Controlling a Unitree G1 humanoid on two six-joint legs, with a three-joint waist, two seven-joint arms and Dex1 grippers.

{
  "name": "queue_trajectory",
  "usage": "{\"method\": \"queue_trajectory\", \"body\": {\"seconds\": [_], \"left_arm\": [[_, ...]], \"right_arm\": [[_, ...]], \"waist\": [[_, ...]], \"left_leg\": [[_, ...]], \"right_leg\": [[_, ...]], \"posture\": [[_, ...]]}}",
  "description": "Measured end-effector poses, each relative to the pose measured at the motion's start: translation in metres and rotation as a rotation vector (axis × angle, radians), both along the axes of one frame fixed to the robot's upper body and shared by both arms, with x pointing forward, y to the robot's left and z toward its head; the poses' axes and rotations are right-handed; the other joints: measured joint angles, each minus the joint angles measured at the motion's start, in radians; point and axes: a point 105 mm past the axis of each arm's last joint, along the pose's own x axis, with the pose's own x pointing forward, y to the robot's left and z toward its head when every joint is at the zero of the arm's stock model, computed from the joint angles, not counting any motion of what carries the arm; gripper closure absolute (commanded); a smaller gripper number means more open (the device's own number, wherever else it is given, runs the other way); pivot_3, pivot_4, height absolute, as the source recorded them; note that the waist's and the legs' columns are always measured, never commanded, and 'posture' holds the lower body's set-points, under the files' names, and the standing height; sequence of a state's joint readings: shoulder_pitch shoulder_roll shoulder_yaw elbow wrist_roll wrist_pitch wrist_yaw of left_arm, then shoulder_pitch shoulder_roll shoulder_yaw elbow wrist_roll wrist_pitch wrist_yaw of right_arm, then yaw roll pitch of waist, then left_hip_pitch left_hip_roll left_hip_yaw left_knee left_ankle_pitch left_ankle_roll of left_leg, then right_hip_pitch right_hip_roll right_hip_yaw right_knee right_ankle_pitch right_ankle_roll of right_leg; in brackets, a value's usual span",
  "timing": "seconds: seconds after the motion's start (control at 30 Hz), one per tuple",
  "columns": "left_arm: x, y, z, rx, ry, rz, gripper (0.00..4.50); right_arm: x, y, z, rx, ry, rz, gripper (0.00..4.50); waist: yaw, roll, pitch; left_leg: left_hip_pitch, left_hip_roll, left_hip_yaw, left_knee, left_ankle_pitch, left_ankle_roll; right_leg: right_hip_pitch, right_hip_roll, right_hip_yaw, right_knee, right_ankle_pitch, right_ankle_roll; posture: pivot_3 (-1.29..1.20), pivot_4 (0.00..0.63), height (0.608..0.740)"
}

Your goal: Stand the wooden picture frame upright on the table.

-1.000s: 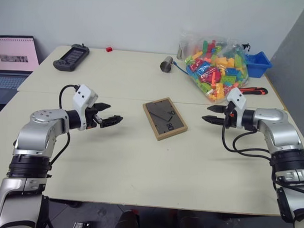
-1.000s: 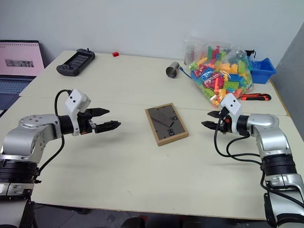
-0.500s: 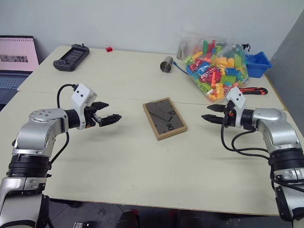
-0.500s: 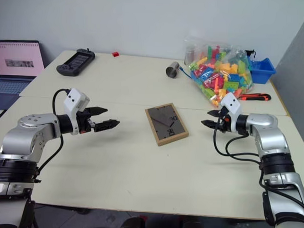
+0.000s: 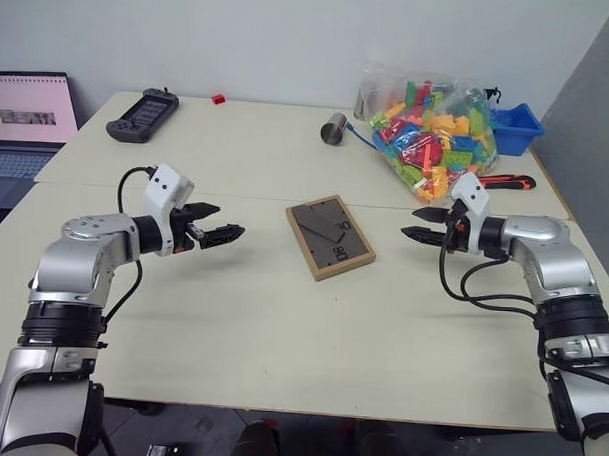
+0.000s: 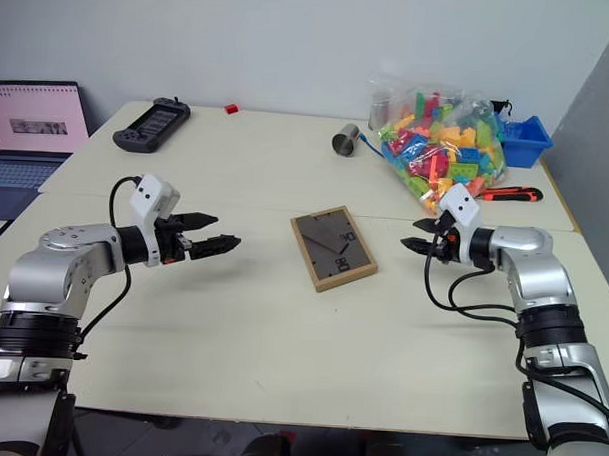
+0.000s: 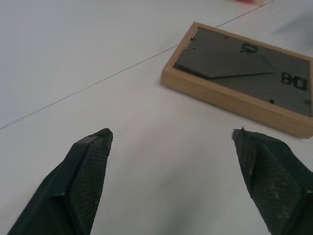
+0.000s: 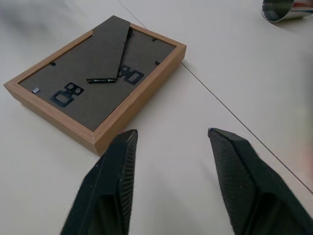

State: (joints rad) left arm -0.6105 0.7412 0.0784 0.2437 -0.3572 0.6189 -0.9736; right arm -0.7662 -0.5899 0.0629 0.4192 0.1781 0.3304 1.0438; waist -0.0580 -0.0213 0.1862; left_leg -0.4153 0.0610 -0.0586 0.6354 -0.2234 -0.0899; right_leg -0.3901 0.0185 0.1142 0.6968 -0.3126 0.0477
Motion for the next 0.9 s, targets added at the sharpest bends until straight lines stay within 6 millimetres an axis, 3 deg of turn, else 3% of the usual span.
{"method": "queue_trajectory", "body": {"seconds": [0.2,0.37,0.5,0.7,0.9], "left_arm": [[0.007,-0.014,-0.012,-0.002,0.009,0.0,2.56],[0.016,-0.018,-0.022,0.018,0.021,0.036,3.55],[0.023,-0.037,-0.039,0.002,0.051,0.015,4.43],[0.031,-0.041,-0.048,0.018,0.07,0.028,4.49],[0.033,-0.072,-0.061,0.01,0.099,-0.033,4.49]], "right_arm": [[0.009,0.014,-0.009,-0.013,-0.002,-0.019,4.5],[0.019,0.021,-0.017,-0.02,-0.005,-0.071,4.5],[0.033,0.037,-0.023,-0.002,-0.023,-0.123,4.5],[0.041,0.047,-0.043,-0.021,-0.01,-0.172,4.5],[0.043,0.071,-0.032,-0.026,-0.058,-0.116,4.5]], "waist": [[0.0,0.0,0.0],[0.0,0.0,0.0],[0.0,0.0,0.0],[-0.002,0.0,0.0],[-0.002,0.0,0.0]], "left_leg": [[0.0,0.0,0.0,0.001,0.0,0.0],[0.0,0.0,0.0,0.001,0.0,0.0],[0.0,0.0,0.0,0.002,0.0,0.0],[0.0,0.0,0.0,0.002,0.0,0.0],[0.0,0.0,-0.001,0.003,0.0,0.0]], "right_leg": [[0.0,0.0,0.0,0.0,0.0,0.0],[0.0,0.0,0.0,0.001,0.0,0.0],[0.0,0.0,0.0,0.001,0.0,0.0],[0.0,0.0,0.0,0.001,0.0,0.0],[0.0,-0.001,-0.001,0.002,0.0,0.0]], "posture": [[0.0,0.15,0.74],[0.0,0.15,0.74],[0.0,0.15,0.74],[0.0,0.15,0.74],[0.0,0.15,0.74]]}}
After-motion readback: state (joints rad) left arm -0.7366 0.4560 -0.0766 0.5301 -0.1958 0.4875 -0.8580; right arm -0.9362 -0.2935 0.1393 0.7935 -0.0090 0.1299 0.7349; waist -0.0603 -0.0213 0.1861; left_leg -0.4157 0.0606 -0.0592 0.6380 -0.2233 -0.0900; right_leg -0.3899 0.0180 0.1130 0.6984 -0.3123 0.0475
